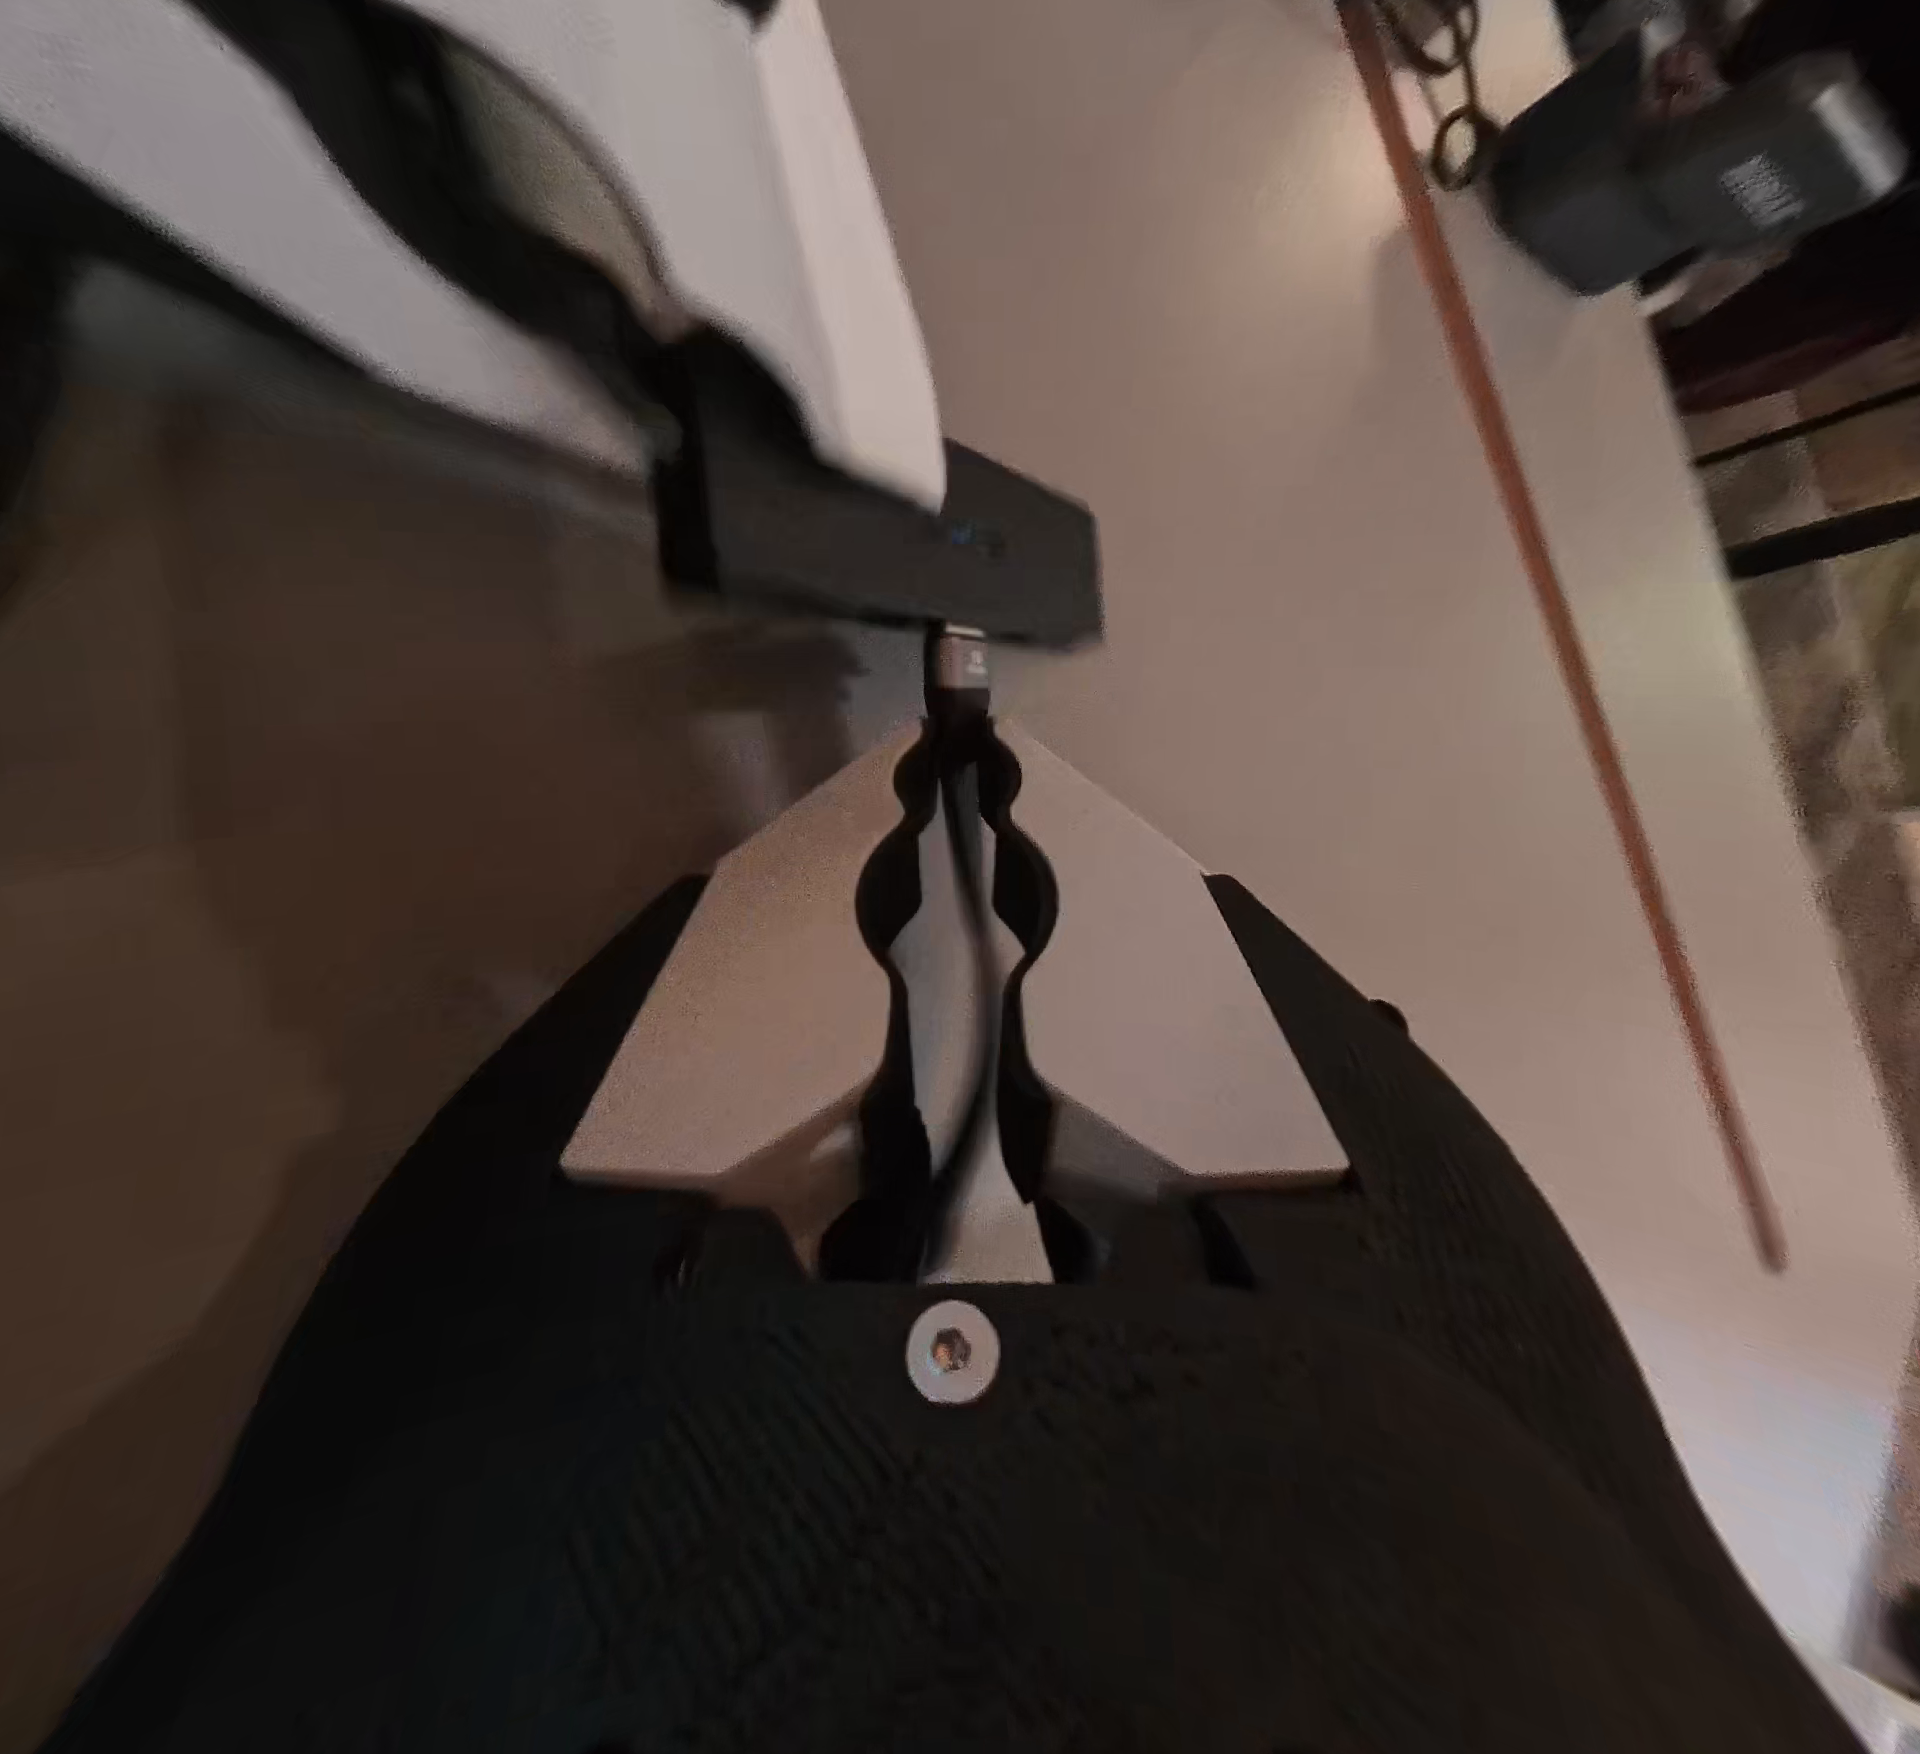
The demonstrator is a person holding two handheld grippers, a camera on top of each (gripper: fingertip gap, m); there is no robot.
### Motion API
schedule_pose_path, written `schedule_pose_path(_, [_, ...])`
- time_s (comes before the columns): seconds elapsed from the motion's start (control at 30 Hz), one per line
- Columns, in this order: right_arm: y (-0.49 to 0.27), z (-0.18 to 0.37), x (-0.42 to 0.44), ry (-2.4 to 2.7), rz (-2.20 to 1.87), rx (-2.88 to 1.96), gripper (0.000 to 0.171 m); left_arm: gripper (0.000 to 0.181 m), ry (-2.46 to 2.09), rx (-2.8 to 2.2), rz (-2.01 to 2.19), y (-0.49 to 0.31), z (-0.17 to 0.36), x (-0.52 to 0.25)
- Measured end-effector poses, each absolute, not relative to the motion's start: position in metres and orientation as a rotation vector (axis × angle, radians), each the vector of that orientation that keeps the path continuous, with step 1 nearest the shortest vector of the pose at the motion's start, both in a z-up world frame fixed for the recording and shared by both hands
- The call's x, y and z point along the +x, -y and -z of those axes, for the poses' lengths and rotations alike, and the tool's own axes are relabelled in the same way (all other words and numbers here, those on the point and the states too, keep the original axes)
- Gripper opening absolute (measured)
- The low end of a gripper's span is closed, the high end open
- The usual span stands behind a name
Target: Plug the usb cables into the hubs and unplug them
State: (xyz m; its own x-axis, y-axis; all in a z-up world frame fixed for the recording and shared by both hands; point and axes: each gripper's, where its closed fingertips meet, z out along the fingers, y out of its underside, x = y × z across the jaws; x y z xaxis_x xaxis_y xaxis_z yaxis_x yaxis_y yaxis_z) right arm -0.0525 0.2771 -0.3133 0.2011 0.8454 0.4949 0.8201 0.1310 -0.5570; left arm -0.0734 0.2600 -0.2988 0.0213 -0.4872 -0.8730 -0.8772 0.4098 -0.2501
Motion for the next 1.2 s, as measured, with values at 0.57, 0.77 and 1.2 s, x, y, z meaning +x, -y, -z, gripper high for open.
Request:
schedule_pose_path(0.57, [-0.272, 0.284, -0.059, 1.444, -0.31, -1.574, 0.038, 0.009, -1.459, -1.267, -0.075, -0.25, 0.286, -0.083])
schedule_pose_path(0.77, [-0.264, 0.289, -0.074, 1.529, -0.185, -1.431, 0.025, 0.009, -1.448, -1.234, 0.095, -0.237, 0.278, -0.071])
schedule_pose_path(1.2, [-0.263, 0.274, -0.067, 1.475, -0.222, -1.515, 0.015, 0.009, -1.364, -1.308, -0.303, -0.274, 0.282, -0.099])
